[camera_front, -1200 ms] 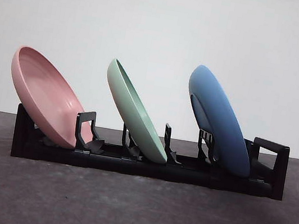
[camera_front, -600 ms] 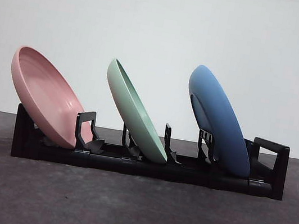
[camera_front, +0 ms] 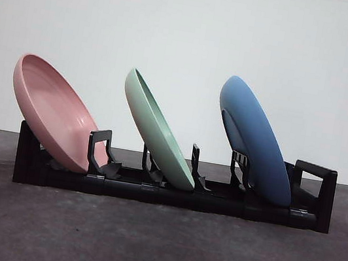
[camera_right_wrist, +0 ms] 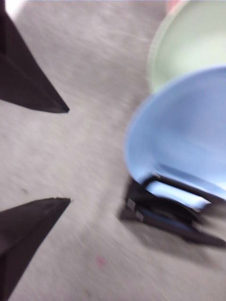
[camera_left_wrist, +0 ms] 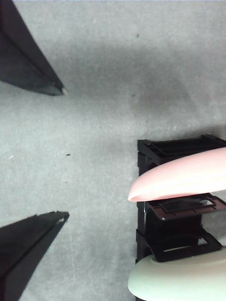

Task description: Place the plate

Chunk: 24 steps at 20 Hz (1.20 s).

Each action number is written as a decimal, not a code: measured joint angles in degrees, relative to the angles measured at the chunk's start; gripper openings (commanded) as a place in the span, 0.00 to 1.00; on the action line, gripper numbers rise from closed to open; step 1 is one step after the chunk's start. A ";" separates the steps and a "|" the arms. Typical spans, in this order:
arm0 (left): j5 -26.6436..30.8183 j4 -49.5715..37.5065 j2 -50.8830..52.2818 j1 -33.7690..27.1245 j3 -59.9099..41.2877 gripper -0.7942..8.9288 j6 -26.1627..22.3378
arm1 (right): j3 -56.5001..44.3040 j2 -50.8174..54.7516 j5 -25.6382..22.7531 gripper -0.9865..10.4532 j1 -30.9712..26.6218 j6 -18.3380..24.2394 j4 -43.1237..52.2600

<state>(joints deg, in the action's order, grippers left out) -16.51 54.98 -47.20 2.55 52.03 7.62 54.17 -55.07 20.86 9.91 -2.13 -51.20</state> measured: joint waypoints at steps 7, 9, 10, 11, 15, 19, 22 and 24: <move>0.00 -0.13 0.00 0.00 0.04 0.50 -0.15 | 20.31 -19.32 -2.80 0.34 9.35 -4.57 -4.83; 0.00 -0.13 0.00 0.00 0.04 0.50 -0.15 | 26.38 -24.81 -5.18 0.34 11.61 -4.76 -4.74; 0.00 -0.15 0.00 0.00 0.04 0.50 -0.15 | 29.18 -27.19 -5.90 0.34 12.55 -4.74 -4.74; 0.00 -0.26 0.00 0.00 0.04 0.50 -0.15 | 31.61 -29.33 -6.16 0.34 13.33 -4.74 -4.66; 0.00 -0.98 0.00 0.00 0.04 0.50 -0.15 | 37.88 -35.93 -8.76 0.31 16.06 -4.55 -2.91; 0.00 -2.64 0.00 0.00 0.04 0.50 -0.15 | 38.69 -39.85 -8.90 0.28 17.38 -4.04 0.07; 0.00 -3.41 0.00 0.00 0.04 0.50 -0.15 | 38.69 -42.10 -8.90 0.28 17.42 -4.04 0.59; 0.00 -3.41 0.00 0.00 0.04 0.50 -0.15 | 38.69 -43.39 -8.92 0.24 17.40 -4.04 0.68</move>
<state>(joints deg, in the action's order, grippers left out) -16.51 51.57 -47.20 2.55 52.07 7.46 92.86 -98.45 11.94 27.31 -6.17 -50.52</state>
